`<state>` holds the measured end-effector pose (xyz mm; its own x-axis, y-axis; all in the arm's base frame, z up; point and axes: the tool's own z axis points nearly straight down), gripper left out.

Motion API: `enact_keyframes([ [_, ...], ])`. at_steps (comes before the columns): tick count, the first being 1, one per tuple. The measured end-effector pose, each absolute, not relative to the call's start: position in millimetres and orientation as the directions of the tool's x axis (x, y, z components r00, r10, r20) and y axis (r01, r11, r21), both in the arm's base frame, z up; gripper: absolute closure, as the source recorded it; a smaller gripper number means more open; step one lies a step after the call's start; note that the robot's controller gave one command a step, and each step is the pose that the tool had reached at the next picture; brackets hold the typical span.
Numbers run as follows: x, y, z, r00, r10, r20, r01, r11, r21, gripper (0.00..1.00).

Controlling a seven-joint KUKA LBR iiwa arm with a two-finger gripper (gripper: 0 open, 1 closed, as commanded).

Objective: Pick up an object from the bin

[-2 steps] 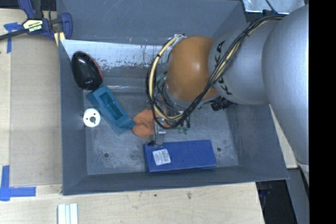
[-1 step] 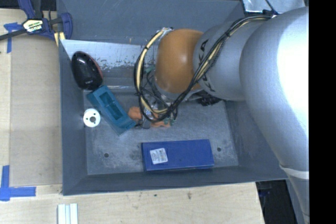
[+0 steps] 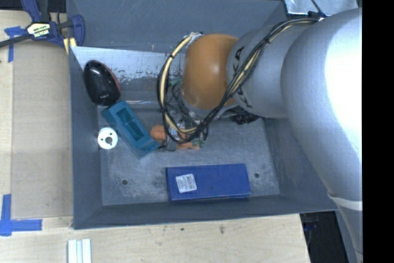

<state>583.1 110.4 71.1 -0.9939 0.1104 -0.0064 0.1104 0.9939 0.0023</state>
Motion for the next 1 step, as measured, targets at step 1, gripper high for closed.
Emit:
enact_keyframes([
  [1,597.6,117.7,274.6,-0.995,0.103,-0.007,0.103,0.995,0.003,1.0],
])
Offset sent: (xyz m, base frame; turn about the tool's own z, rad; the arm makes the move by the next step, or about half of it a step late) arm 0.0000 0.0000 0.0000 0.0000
